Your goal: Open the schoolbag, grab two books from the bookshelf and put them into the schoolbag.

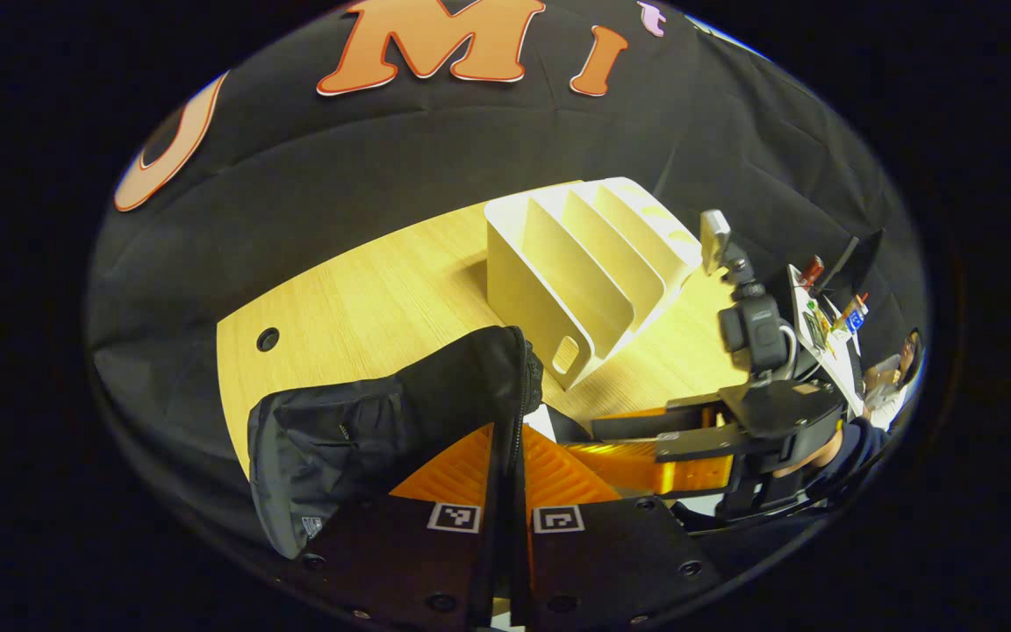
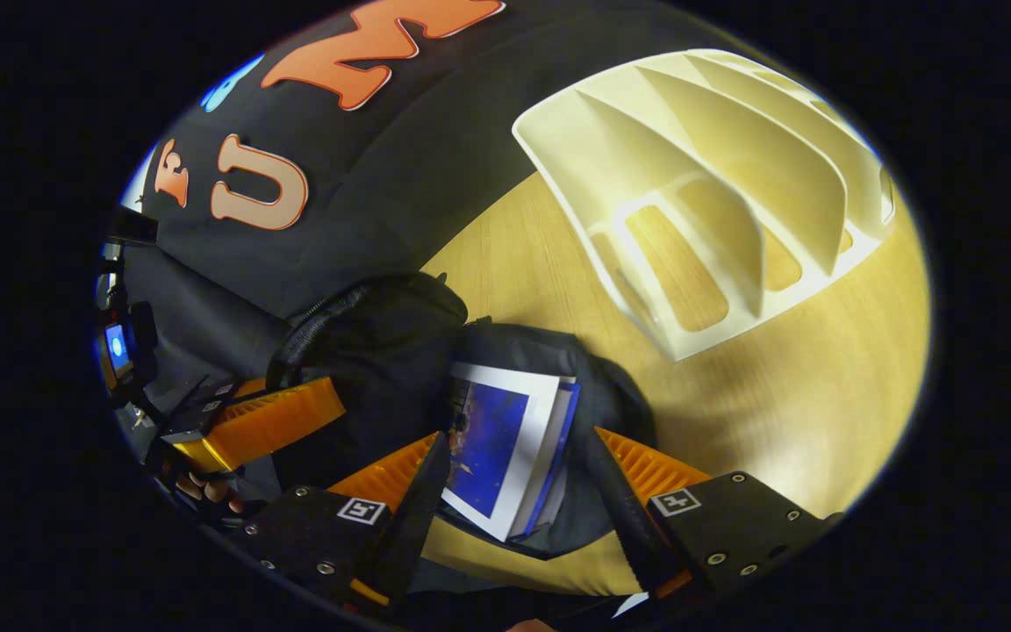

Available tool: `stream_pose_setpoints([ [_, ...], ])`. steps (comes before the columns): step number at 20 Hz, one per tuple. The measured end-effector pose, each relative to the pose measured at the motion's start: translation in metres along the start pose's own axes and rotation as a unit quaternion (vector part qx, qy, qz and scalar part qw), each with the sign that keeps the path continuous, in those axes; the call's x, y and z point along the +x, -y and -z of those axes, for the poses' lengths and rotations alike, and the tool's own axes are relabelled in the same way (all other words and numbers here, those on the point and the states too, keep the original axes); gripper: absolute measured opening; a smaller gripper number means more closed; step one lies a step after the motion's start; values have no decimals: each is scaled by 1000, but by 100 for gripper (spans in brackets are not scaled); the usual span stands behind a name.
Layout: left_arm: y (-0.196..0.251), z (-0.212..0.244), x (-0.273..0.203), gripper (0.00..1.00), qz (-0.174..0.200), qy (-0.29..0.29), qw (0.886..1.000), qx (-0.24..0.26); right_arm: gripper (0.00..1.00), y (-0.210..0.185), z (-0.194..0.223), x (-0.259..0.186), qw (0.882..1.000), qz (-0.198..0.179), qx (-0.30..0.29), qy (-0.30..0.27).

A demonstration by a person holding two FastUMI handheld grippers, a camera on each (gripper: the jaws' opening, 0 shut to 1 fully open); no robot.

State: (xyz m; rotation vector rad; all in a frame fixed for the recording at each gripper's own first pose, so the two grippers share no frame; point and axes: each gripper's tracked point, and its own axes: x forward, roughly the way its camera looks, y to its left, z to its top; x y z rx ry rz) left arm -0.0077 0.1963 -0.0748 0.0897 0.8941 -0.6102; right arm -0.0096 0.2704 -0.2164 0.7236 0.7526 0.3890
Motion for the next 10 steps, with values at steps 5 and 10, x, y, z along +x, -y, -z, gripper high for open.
stream_pose_setpoints([
  [5,20,2,8,24,-35,-3,999,-35,98,37,-38,-44,998,19,-46,25],
  [10,61,-13,13,47,-48,15,997,-54,98,66,-70,-77,992,41,-114,43],
])
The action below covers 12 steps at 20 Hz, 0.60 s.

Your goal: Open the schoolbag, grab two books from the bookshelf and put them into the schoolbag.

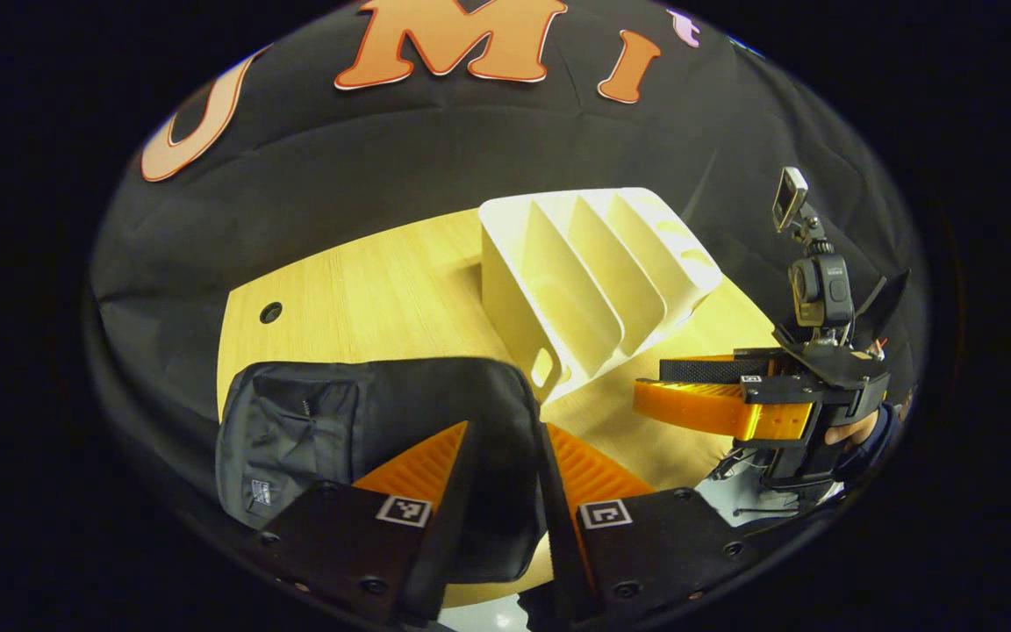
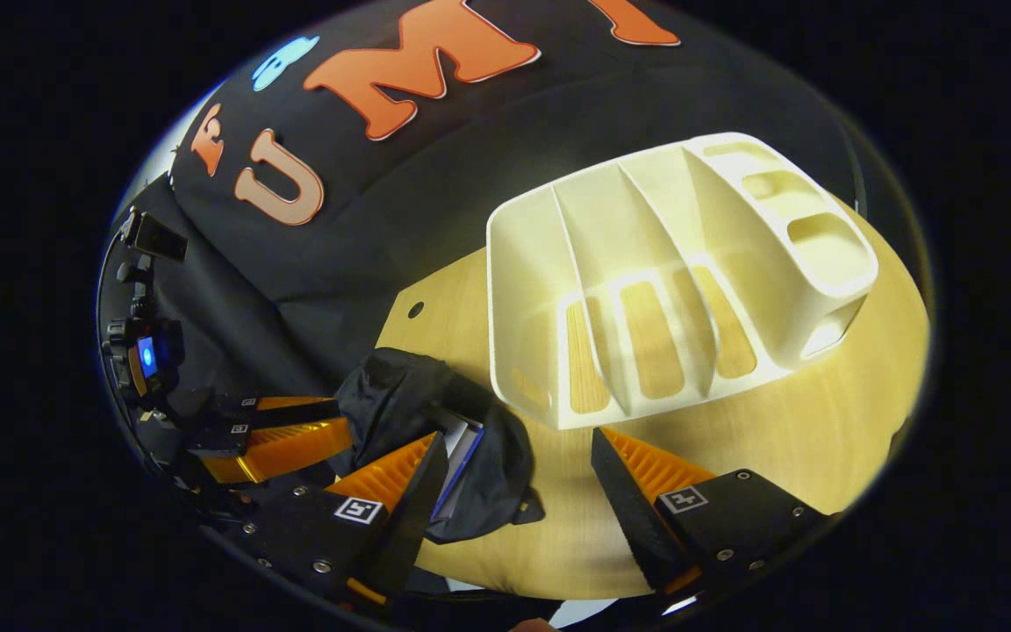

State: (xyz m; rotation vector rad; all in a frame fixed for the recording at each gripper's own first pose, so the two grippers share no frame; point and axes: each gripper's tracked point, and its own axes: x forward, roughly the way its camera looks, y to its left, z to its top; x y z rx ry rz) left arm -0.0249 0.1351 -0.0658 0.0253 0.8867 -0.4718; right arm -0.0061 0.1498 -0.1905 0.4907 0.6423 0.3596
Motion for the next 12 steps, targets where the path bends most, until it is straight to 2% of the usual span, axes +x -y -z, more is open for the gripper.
stream_pose_setpoints([
  [1,9,-4,2,52,-2,5,1000,0,98,4,-8,-6,1000,0,-17,5],
  [2,18,-10,2,53,-7,14,1000,-4,98,11,-15,-13,999,8,-33,15],
  [5,43,-29,-8,72,-26,64,998,-7,98,22,-46,-37,994,21,-88,56],
  [6,50,-38,-15,76,-35,90,995,-7,98,26,-58,-47,991,30,-105,74],
  [8,66,-65,-22,82,-58,147,987,-5,98,35,-81,-70,983,43,-137,115],
  [9,63,-75,-20,89,-72,175,982,-3,98,38,-92,-82,978,47,-151,135],
  [12,62,-93,-24,93,-112,254,961,-9,98,43,-116,-110,963,64,-184,188],
])
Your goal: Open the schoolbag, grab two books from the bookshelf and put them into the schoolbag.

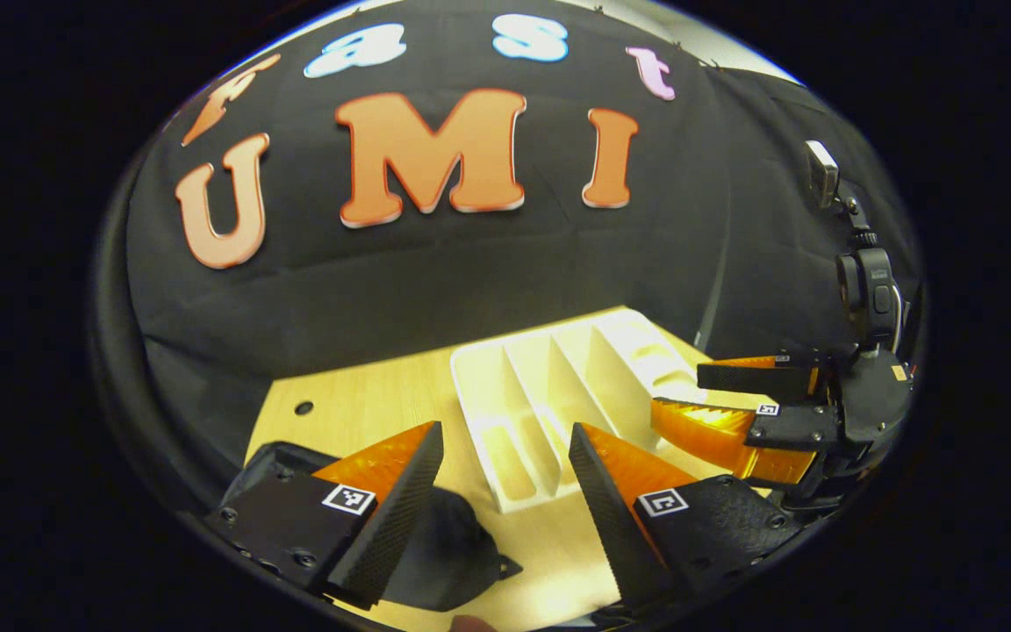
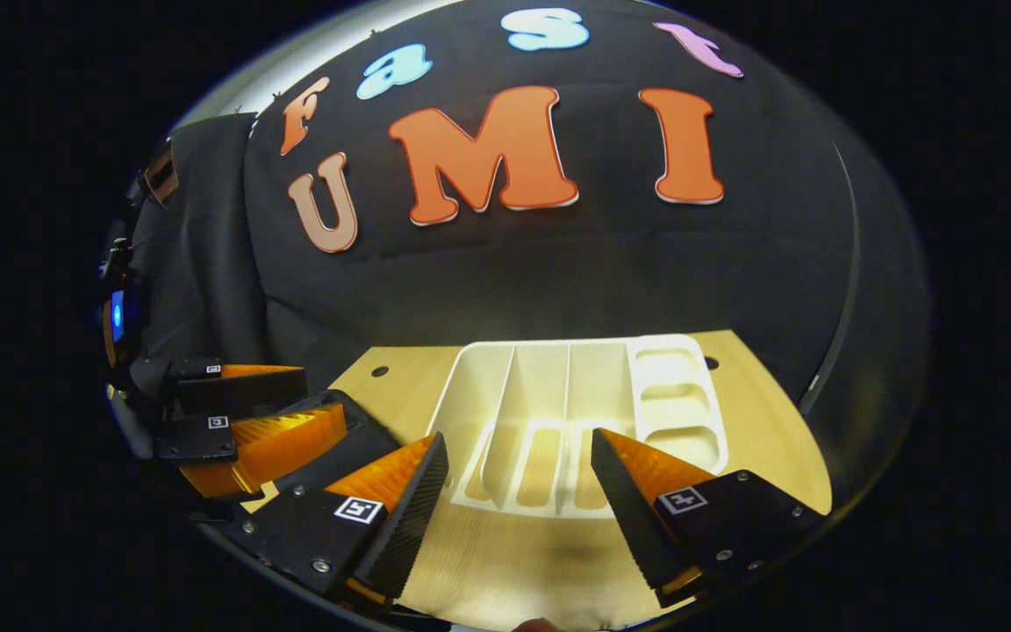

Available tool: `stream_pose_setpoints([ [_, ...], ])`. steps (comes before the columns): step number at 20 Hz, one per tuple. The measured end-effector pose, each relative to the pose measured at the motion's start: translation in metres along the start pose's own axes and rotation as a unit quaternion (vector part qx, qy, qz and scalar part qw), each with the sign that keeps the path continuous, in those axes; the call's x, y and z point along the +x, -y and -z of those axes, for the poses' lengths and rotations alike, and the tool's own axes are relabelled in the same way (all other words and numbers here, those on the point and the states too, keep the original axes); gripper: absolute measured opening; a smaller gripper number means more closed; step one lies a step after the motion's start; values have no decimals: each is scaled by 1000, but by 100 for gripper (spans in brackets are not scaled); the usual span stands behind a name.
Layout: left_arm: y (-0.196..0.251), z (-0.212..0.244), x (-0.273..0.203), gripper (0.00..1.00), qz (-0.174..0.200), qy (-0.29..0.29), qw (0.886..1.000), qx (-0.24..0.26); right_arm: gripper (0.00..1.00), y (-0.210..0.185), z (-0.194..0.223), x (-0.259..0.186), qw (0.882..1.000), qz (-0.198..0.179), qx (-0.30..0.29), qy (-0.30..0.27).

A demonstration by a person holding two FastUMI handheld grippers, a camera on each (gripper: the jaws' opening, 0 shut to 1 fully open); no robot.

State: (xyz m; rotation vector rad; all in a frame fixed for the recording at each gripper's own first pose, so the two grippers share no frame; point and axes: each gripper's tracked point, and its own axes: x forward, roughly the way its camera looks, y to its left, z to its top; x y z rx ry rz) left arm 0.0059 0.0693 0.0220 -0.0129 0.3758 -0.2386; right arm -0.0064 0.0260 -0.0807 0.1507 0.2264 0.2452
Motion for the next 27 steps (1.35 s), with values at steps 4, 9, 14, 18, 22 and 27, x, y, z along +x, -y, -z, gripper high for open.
stream_pose_setpoints([
  [4,-6,-16,6,94,-35,70,996,-37,98,19,-25,-17,998,14,-38,44],
  [9,-7,-43,4,94,-73,142,985,-64,98,35,-40,-39,996,25,-44,80],
  [14,-4,-51,1,94,-90,164,980,-66,98,39,-51,-52,991,27,-66,110],
  [18,-1,-51,0,94,-97,171,978,-72,98,41,-52,-54,989,30,-85,119],
  [22,-3,-48,1,94,-104,164,979,-69,98,48,-47,-56,989,37,-83,117],
  [27,-3,-47,-2,94,-106,161,979,-70,98,53,-47,-58,989,44,-78,118],
])
